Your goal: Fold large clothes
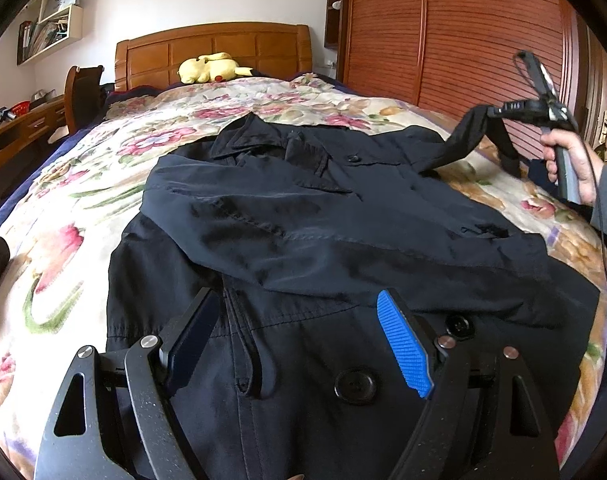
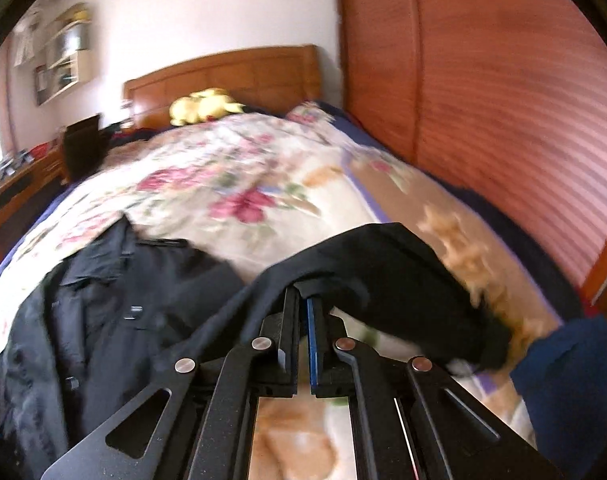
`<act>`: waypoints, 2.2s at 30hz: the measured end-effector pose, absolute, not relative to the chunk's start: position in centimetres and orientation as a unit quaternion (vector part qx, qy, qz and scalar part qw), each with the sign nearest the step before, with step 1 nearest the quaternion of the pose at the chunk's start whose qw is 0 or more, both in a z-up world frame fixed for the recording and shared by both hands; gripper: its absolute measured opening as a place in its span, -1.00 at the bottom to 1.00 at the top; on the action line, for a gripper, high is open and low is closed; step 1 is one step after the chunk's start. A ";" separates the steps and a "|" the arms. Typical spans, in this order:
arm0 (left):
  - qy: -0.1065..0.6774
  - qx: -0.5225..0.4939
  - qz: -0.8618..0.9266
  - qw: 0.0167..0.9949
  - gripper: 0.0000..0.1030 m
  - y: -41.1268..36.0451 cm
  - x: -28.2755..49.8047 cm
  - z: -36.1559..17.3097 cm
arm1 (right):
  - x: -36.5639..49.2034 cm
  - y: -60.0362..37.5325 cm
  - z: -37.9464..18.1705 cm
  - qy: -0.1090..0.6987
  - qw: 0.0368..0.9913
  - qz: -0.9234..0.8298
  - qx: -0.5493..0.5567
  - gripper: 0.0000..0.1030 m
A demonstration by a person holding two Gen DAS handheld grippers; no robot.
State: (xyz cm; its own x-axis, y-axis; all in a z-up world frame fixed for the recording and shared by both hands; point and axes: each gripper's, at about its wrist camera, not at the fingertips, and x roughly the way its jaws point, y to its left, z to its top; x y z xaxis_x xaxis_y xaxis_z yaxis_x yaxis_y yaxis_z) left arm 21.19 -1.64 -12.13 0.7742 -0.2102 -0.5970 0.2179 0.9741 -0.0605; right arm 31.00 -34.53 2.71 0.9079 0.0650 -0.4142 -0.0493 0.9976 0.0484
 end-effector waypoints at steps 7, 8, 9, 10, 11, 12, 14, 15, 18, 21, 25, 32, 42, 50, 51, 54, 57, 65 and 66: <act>0.317 -0.012 -0.123 0.940 0.60 -1.0 21.1 -12.0 | 23.5 -27.5 3.6 0.178 0.974 0.140 -0.029 -0.94; 0.317 -0.012 -0.123 0.940 0.60 -1.0 21.1 -11.9 | 23.0 -26.8 3.3 0.182 0.971 0.150 -0.032 -0.94; 0.316 -0.012 -0.123 0.941 0.60 -1.1 21.1 -11.9 | 22.5 -26.2 2.8 0.186 0.969 0.158 -0.035 -0.94; 0.315 -0.011 -0.124 0.941 0.60 -1.1 21.1 -11.9 | 22.1 -25.5 2.2 0.193 0.966 0.169 -0.036 -0.94; 0.314 -0.010 -0.124 0.941 0.60 -1.2 21.1 -11.8 | 21.8 -25.1 1.7 0.200 0.963 0.176 -0.037 -0.93; 0.313 -0.008 -0.124 0.941 0.60 -1.2 21.1 -11.7 | 21.5 -24.8 1.1 0.208 0.960 0.184 -0.036 -0.94; 0.312 -0.005 -0.124 0.942 0.60 -1.4 21.0 -11.7 | 21.2 -24.5 -0.2 0.229 0.952 0.204 -0.023 -0.94; 0.312 -0.003 -0.124 0.942 0.60 -1.4 20.9 -11.7 | 21.3 -24.6 -0.7 0.236 0.948 0.213 -0.009 -0.94; 0.313 -0.002 -0.123 0.942 0.60 -1.4 21.0 -11.8 | 20.6 -24.5 -2.4 0.255 0.938 0.233 0.004 -0.93; 0.315 -0.003 -0.123 0.941 0.60 -1.3 21.1 -11.8 | 20.0 -24.6 -3.3 0.265 0.935 0.235 -0.005 -0.93; 0.317 -0.002 -0.122 0.940 0.60 -1.4 21.2 -11.9 | 19.5 -25.4 -3.2 0.270 0.939 0.211 0.008 -0.91; 0.319 -0.001 -0.121 0.940 0.60 -1.5 21.2 -12.0 | 15.5 -24.1 -1.8 0.260 0.949 0.176 -0.002 -0.83; 0.320 0.000 -0.119 0.940 0.60 -1.4 21.2 -12.1 | 16.6 -25.1 -3.3 0.277 0.952 0.129 -0.018 -0.13; 0.320 0.001 -0.119 0.940 0.60 -1.4 21.2 -12.1 | 18.9 -25.2 -6.7 0.329 0.938 0.103 -0.013 -0.03; 0.320 0.000 -0.119 0.940 0.60 -1.4 21.2 -12.1 | 19.1 -25.1 -6.9 0.334 0.937 0.101 -0.011 -0.03; 0.320 0.001 -0.119 0.940 0.60 -1.5 21.2 -12.1 | 19.5 -25.4 -7.2 0.343 0.935 0.091 -0.014 -0.03; 0.320 0.002 -0.119 0.940 0.60 -1.5 21.2 -12.1 | 20.1 -25.4 -7.5 0.349 0.933 0.084 -0.028 -0.02; 0.320 0.002 -0.121 0.940 0.60 -1.4 21.2 -12.1 | 21.3 -21.8 -6.6 0.333 0.925 0.096 -0.156 -0.01; 0.320 0.001 -0.122 0.939 0.60 -1.4 21.2 -12.1 | 21.5 -21.4 -6.4 0.335 0.923 0.098 -0.163 -0.01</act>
State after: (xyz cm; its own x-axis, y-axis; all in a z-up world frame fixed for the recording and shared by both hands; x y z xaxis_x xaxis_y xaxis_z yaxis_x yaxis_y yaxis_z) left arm 21.23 -1.45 -12.08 0.7650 -0.2290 -0.6019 0.2307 0.9701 -0.0757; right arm 21.48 -21.38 -6.38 0.7568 0.0720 -0.6497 -0.2901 0.9277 -0.2350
